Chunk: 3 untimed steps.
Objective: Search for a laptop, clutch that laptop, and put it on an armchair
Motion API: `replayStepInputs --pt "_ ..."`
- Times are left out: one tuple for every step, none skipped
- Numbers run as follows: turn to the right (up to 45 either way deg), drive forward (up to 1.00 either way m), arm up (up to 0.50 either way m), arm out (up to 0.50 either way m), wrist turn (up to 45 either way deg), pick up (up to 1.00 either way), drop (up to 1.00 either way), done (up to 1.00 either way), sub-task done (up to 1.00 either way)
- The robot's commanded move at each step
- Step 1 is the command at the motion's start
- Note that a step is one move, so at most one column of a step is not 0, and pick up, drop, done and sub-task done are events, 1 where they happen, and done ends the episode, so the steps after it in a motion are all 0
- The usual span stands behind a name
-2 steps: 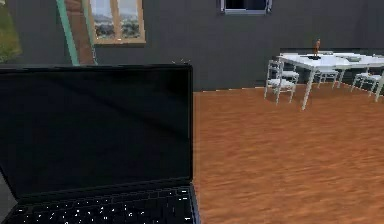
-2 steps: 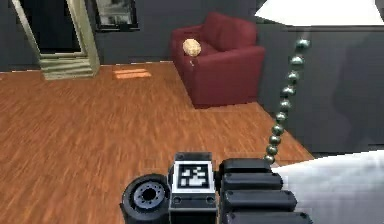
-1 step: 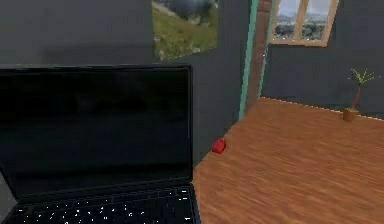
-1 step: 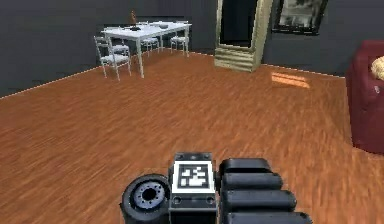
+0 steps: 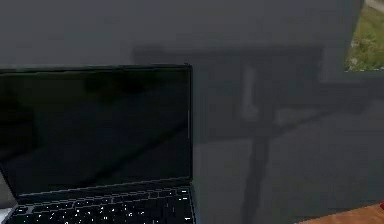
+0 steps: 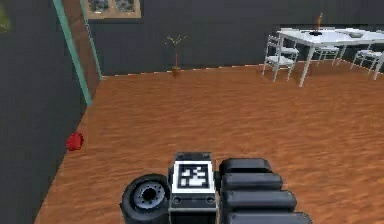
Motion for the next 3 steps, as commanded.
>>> replayStepInputs --pt "-27.0 0.0 0.0 0.0 0.0 0.0 0.0 0.0 0.0" --pt "45.0 0.0 0.0 0.0 0.0 0.0 0.0 0.0 0.0" --pt "45.0 0.0 0.0 0.0 0.0 0.0 0.0 0.0 0.0"
